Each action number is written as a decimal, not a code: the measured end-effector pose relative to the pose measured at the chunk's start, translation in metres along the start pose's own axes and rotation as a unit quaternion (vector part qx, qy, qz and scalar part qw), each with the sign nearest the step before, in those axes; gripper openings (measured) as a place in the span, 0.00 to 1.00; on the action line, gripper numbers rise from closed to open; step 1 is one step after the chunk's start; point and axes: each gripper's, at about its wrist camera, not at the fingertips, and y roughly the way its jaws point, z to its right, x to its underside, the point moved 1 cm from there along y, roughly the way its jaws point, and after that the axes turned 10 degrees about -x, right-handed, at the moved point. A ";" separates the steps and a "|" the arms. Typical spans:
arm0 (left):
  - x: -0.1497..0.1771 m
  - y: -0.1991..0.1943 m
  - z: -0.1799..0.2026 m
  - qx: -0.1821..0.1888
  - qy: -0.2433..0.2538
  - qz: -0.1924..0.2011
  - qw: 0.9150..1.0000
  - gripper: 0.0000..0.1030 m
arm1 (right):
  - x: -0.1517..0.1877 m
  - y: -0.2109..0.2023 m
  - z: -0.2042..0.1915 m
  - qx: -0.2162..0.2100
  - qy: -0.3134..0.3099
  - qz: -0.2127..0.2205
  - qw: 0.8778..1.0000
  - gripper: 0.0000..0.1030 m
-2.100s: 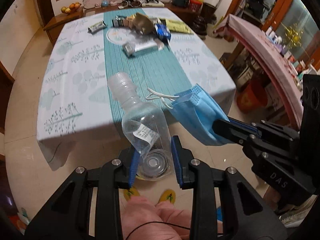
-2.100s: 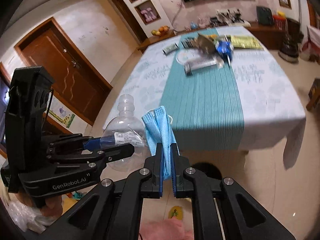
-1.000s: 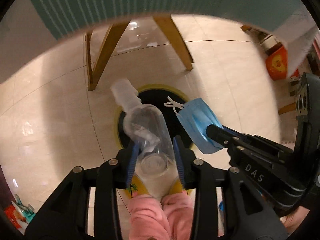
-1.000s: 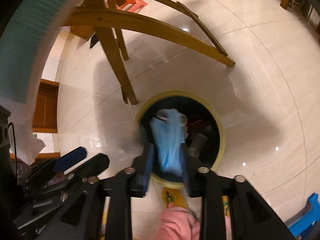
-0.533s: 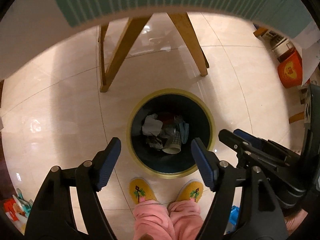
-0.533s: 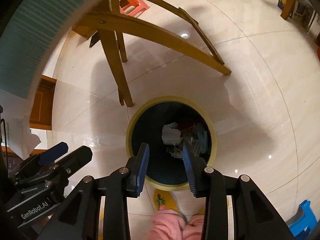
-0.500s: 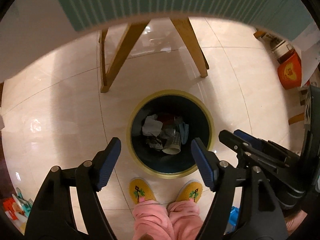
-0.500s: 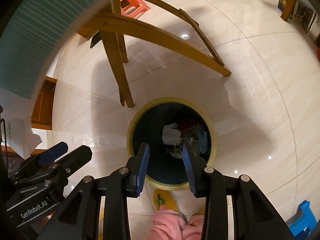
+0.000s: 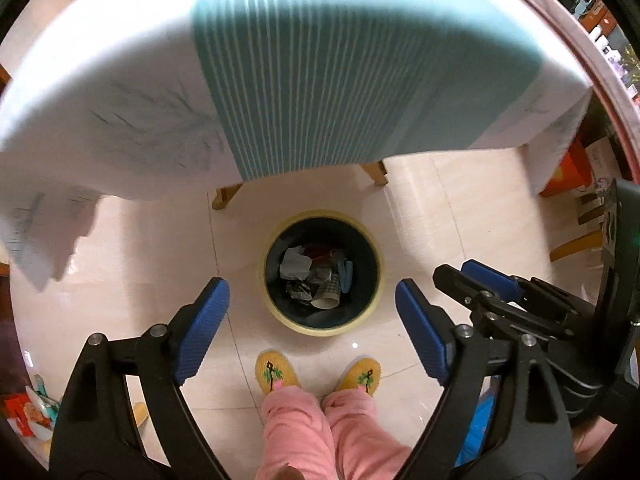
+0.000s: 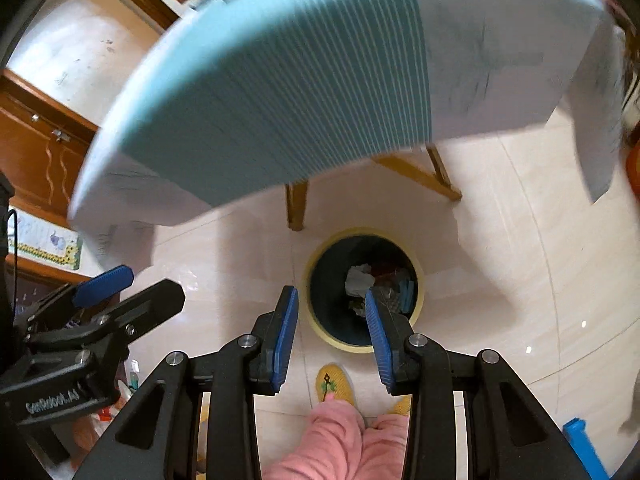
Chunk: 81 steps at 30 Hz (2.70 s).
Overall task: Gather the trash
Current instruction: 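Raise both open tools back toward the trash on the table, then grasp the silver box with the left tool while the right tool grasps the blue milk carton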
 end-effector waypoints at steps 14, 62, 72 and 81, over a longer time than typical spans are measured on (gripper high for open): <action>-0.027 -0.182 -0.024 0.013 0.038 0.094 0.995 0.81 | -0.024 -0.157 -0.089 0.005 -0.040 0.102 0.994 0.44; -0.387 -0.101 -0.007 0.005 0.132 0.042 0.990 0.88 | -0.406 -0.080 -0.016 -0.015 -0.059 0.082 0.995 0.47; -0.408 -0.024 0.063 -0.037 0.246 0.018 0.968 0.88 | -0.455 -0.023 0.025 -0.043 -0.047 0.030 0.997 0.47; -0.418 0.025 0.077 -0.054 0.244 -0.020 0.968 0.82 | -0.470 0.002 0.028 -0.056 -0.059 0.003 0.997 0.47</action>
